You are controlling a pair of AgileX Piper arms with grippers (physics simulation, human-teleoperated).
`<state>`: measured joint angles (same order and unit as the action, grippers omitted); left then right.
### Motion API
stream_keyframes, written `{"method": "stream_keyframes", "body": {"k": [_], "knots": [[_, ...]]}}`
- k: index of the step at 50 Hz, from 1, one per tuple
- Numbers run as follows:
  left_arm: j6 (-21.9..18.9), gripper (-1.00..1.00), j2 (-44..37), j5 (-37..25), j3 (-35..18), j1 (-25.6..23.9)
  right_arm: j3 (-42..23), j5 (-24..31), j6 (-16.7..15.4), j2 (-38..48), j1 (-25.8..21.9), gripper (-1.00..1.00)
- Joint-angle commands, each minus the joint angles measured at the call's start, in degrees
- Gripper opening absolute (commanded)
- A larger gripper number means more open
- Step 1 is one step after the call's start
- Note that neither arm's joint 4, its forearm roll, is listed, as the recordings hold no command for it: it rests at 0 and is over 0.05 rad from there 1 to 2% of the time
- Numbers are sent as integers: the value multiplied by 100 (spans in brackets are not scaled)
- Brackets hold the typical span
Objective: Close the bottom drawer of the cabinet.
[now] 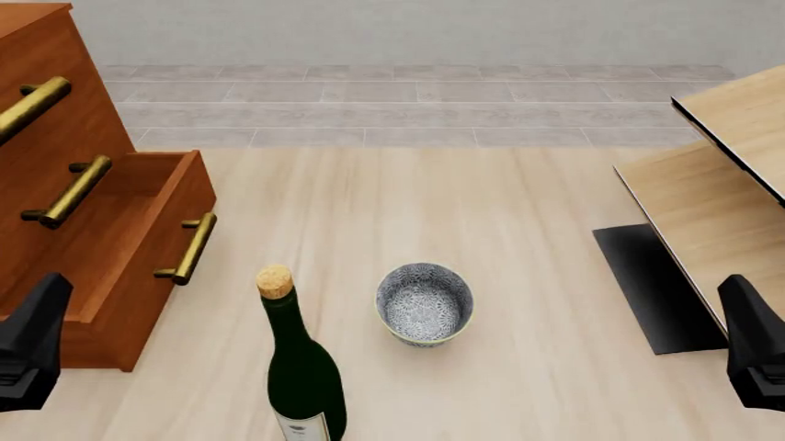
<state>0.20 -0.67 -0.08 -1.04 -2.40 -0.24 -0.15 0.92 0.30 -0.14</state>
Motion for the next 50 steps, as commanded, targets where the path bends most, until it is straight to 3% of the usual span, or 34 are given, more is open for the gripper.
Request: {"method": "stream_keyframes", "body": {"k": [1, 15, 20, 27, 35, 50], "knots": [[72, 100, -104, -29, -129, -375, 0, -1, 32, -1, 12, 100], [311, 100, -521, 107, -304, -843, -2, 6, 39, 1, -26, 100], [497, 100, -1106, 365, -375, -1000, -2, 8, 43, -9, -20, 100], [425, 100, -1407, 482, -463, -1153, -4, 17, 45, -3, -38, 100], [339, 100, -2400, 972, -454, -1281, -3, 7, 66, 0, -19, 100], [630, 100, -3072, 1113, -583, -1438, -1, 6, 81, -7, 9, 100]]}}
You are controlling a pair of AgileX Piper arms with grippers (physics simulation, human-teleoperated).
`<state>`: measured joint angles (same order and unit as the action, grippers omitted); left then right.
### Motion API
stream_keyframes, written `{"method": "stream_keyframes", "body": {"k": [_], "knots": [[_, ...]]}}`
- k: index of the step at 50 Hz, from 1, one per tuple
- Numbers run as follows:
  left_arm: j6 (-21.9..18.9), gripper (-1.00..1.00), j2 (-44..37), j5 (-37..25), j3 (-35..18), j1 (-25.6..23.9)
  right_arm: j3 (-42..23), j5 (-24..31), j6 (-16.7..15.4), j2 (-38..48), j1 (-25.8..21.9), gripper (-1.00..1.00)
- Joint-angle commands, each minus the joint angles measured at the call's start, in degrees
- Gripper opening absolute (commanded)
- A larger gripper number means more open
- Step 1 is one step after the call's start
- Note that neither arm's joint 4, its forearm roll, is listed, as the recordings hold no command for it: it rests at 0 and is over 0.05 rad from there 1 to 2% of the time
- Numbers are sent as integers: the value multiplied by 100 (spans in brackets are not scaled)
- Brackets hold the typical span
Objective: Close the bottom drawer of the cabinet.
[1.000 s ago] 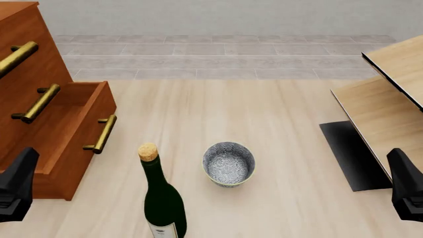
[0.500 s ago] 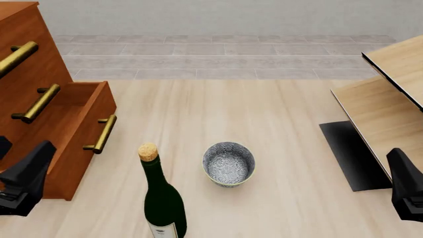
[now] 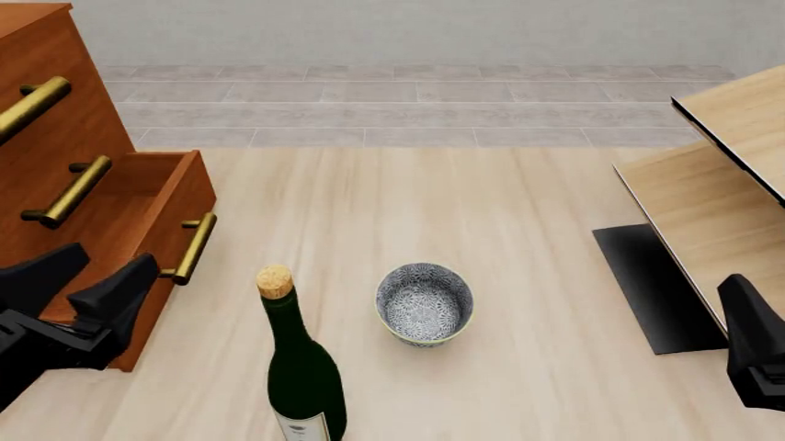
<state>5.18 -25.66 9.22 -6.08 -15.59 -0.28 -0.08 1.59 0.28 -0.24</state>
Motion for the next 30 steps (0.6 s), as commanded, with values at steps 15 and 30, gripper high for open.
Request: {"method": "stream_keyframes", "body": {"k": [15, 30], "knots": [[421, 100, -1395, 589, -197, -142, 0, -4, 23, -9, 42, 100], [698, 100, -2607, 1405, -195, -93, -16, 6, 75, -14, 91, 100]]}}
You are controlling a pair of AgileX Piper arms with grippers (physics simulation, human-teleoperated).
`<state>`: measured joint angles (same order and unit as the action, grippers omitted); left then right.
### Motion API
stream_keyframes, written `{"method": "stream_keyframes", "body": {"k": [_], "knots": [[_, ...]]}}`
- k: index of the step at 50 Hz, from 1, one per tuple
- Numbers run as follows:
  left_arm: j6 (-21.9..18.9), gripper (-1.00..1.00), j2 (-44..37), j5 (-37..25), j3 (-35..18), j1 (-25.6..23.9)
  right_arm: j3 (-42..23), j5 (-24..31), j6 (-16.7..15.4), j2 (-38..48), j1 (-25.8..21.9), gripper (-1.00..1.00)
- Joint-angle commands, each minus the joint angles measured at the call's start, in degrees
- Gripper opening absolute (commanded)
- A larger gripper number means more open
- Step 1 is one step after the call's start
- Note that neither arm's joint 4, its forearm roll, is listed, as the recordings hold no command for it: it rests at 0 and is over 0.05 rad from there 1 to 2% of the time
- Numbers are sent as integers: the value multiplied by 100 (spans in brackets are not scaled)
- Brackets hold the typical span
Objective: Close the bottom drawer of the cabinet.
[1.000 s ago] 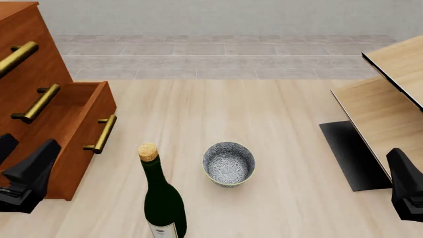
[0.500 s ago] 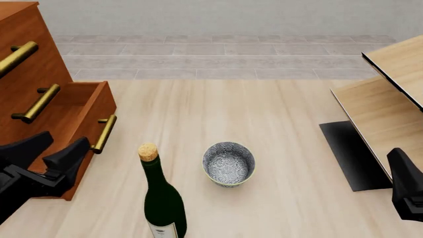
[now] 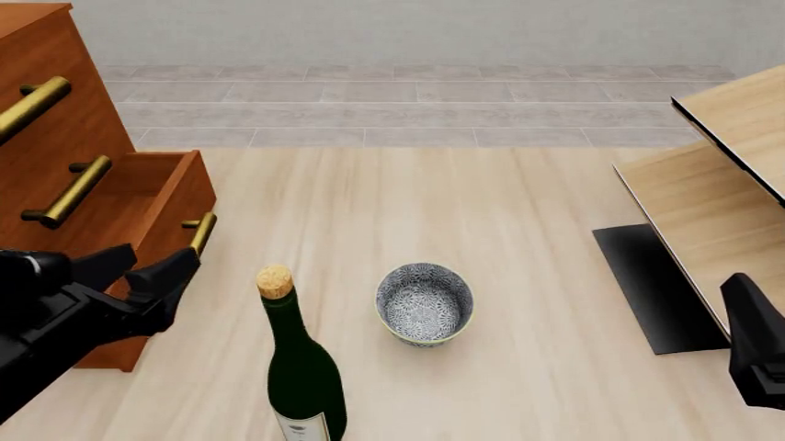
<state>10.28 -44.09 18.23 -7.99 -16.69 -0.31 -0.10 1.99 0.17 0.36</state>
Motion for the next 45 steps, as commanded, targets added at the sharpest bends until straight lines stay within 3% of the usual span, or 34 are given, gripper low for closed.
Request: {"method": "stream_keyframes", "body": {"k": [1, 30, 45], "knots": [[184, 100, -823, 550, -3, 20, -9, 4, 39, -3, 33, 100], [63, 100, -2434, 1667, 53, -123, -5, -47, 69, -9, 58, 100], [133, 100, -2876, 1815, -43, -2, -19, -38, 75, -11, 72, 100]]}}
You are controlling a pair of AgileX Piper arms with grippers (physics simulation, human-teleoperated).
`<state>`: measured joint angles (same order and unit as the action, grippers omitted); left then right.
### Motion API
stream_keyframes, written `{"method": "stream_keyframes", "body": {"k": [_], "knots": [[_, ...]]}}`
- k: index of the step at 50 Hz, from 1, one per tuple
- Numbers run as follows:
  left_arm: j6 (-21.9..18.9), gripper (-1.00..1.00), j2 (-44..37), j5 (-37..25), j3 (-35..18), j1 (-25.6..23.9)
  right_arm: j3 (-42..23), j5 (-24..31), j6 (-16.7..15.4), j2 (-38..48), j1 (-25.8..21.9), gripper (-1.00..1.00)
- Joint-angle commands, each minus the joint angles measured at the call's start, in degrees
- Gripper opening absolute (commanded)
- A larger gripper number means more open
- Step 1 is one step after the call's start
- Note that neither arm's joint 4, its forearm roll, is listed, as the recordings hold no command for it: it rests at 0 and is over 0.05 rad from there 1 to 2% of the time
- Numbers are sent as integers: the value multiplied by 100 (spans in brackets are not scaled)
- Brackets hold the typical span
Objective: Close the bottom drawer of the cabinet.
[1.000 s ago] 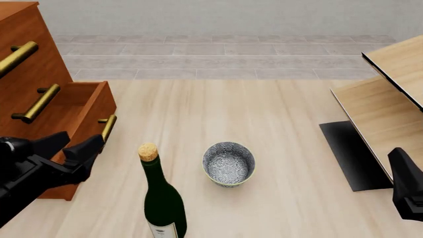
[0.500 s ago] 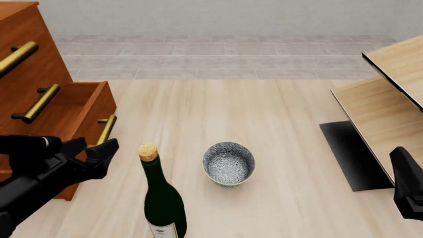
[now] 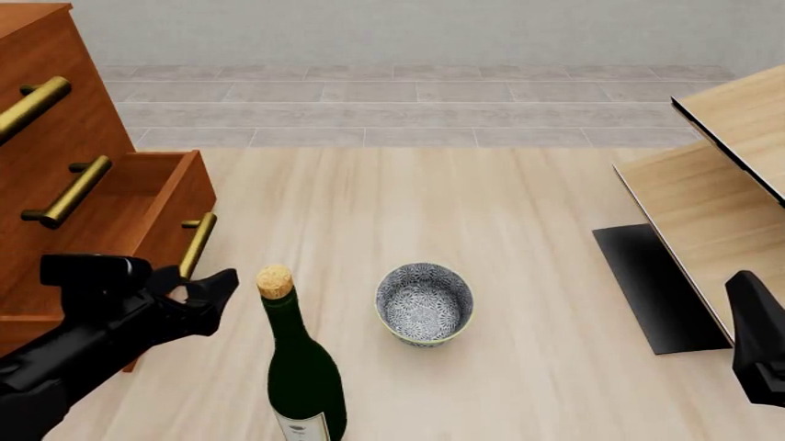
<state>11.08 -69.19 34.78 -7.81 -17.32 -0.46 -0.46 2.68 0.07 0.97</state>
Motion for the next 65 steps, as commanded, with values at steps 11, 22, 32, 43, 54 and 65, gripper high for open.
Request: {"method": "stream_keyframes", "body": {"k": [11, 22, 32, 43, 54, 65], "knots": [[200, 100, -671, 293, -104, 143, -4, 11, -21, 1, -9, 100], [305, 100, -1019, 503, -133, 268, 14, 6, -58, 4, -41, 100], [231, 100, -1127, 541, -155, 438, 21, 3, -81, 2, -53, 100], [-84, 100, -1333, 717, -133, 720, -7, 22, -76, -1, -38, 100], [-271, 100, -1463, 791, -154, 928, 14, -7, -67, -1, -25, 100], [-401, 100, -1516, 850, -150, 1113, -28, 31, -59, -2, -21, 100]]}}
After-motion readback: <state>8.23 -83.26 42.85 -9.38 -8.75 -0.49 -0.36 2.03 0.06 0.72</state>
